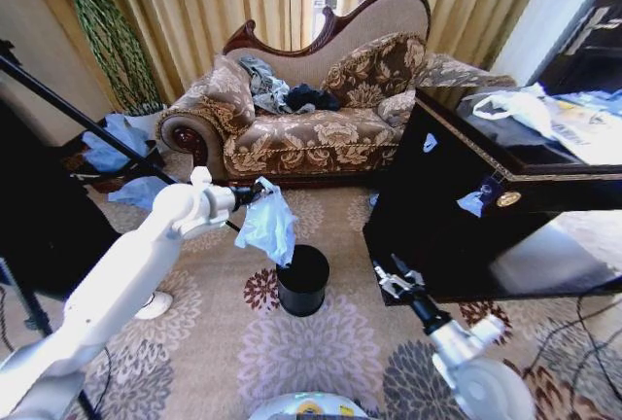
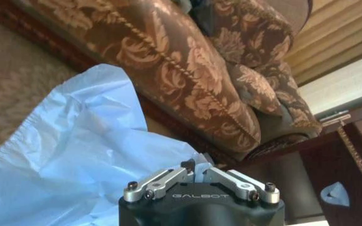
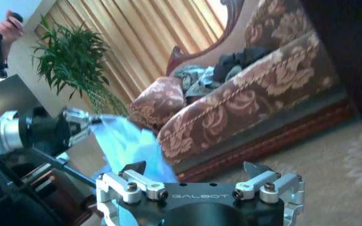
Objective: Place a garbage bag over the trash bin.
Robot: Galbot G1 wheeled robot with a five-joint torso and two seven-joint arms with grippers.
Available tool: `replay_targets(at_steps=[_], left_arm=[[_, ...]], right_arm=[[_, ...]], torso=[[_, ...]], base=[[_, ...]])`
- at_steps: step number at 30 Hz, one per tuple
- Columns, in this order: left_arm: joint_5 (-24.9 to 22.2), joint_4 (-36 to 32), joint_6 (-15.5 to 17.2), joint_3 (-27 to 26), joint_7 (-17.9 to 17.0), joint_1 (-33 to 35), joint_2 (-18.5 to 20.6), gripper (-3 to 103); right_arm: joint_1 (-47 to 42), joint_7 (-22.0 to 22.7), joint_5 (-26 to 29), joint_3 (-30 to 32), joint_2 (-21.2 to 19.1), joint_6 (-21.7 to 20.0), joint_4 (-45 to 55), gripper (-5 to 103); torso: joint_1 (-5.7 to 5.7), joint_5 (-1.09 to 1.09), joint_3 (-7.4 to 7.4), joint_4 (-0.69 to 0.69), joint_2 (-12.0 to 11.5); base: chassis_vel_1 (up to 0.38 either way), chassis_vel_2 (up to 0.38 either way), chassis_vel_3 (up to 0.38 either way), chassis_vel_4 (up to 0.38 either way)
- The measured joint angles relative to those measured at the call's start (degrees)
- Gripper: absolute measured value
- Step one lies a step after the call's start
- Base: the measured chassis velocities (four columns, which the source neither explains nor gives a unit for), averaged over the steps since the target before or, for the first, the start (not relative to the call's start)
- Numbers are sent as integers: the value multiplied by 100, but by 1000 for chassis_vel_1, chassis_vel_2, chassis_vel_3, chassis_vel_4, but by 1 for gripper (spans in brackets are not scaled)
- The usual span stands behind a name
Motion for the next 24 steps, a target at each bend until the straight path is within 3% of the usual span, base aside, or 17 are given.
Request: replay_targets(at_steps=[2, 12, 16, 18, 20, 24], left_arm=[[-17, 27, 0, 40, 6, -80, 0, 0], [-159, -25, -80, 269, 52, -485, 54, 0], [-26, 17, -68, 552, 243, -487, 76, 0], [157, 81, -28, 737, 382, -539, 48, 0], [706, 272, 66, 1055, 756, -743, -61, 0], [1052, 548, 115, 1361, 1041, -1155, -311, 0]], right_arm=[[49, 44, 18, -65, -4, -16, -8, 102], [627, 247, 167, -845, -17, -129, -189, 93], [999, 241, 31, -1374, 76, -121, -531, 93], [1153, 229, -78, -1606, 130, -101, -683, 92], [1309, 223, -179, -1856, 216, -79, -834, 91], [1388, 205, -260, -1959, 293, -64, -903, 91]], torso=[[0, 1, 0, 0, 0], [0, 0, -1, 0, 0], [0, 1, -1, 1, 0], [0, 1, -1, 1, 0], [0, 0, -1, 1, 0], [0, 2, 0, 1, 0]], base=[[0, 0, 0, 0], [0, 0, 0, 0], [0, 0, 0, 0], [0, 0, 0, 0], [0, 0, 0, 0], [0, 0, 0, 0]])
